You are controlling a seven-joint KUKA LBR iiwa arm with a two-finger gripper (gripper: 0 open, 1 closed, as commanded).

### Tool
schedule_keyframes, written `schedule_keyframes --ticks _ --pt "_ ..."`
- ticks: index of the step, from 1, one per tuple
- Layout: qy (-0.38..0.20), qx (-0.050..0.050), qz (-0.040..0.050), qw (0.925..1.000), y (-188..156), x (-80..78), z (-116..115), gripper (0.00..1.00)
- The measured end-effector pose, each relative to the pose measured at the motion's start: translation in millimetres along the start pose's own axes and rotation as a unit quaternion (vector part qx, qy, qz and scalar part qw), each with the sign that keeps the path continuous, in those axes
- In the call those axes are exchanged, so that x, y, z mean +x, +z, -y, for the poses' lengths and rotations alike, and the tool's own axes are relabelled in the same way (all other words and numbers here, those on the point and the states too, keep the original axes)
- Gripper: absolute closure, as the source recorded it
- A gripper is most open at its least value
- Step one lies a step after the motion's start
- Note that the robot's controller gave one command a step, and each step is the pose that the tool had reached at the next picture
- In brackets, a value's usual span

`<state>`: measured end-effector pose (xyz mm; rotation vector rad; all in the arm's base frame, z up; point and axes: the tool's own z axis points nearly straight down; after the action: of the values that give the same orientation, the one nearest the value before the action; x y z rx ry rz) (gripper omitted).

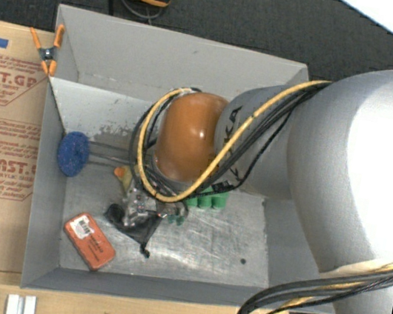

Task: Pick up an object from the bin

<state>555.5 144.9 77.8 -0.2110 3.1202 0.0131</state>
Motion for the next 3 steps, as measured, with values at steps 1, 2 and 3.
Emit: schedule_keyframes --ticks 1,2,3 --pt "-0.001 0.003 -0.0127 0.9999 3.9 6.4 1.8 0.0" --pt "-0.001 0.003 -0.0126 0.9999 3.9 6.3 1.9 0.0" --pt "-0.049 0.003 -0.0103 0.9988 -22.5 18.8 18.5 0.0"
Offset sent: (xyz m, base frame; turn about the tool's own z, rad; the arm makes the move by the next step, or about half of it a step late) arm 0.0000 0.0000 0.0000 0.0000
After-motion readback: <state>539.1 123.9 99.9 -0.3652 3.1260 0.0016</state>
